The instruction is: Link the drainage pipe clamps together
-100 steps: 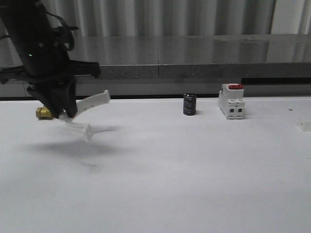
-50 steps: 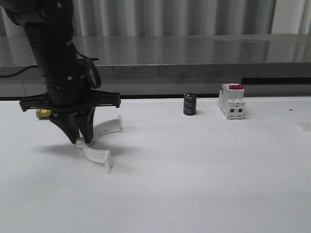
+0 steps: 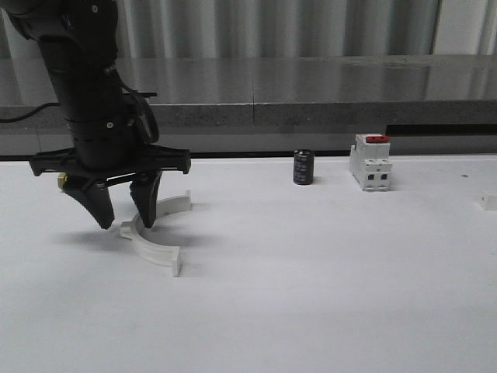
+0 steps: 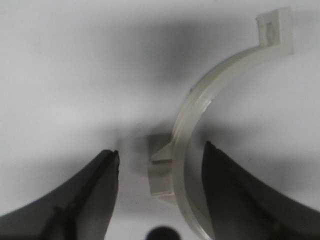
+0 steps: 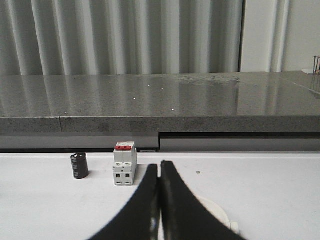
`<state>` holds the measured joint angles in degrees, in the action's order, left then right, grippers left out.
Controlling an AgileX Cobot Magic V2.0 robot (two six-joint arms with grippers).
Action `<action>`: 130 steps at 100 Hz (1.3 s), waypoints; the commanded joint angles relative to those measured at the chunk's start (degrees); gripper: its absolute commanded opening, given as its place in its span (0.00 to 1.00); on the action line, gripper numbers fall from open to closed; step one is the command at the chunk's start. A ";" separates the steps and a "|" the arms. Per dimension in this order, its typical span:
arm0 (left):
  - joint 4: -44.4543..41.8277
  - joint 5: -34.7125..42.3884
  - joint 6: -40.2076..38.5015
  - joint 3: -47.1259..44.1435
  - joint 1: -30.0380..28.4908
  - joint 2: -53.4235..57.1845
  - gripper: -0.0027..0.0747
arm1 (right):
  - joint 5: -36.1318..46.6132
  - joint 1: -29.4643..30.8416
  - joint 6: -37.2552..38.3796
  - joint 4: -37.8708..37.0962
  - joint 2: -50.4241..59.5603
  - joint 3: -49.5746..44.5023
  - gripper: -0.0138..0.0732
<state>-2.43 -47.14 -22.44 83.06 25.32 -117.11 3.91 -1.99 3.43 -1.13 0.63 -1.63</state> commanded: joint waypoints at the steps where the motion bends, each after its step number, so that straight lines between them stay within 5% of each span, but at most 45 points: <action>1: -0.90 1.55 -0.75 1.75 0.43 3.32 0.58 | 4.84 0.18 -0.44 -0.41 0.11 1.09 0.08; 38: -5.08 3.89 1.96 -0.38 0.31 16.35 0.58 | 4.84 0.18 -0.44 -0.41 0.11 1.09 0.08; 89: -7.42 15.23 2.43 -28.97 -9.26 56.13 0.58 | 4.84 0.18 -0.44 -0.41 0.11 1.09 0.08; 130: -7.55 16.24 2.43 -48.93 -13.98 83.29 0.58 | 4.90 0.18 -0.44 -0.41 0.11 1.09 0.08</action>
<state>-9.66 -35.16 -20.15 35.59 11.53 -37.46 3.91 -1.99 3.43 -1.13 0.63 -1.63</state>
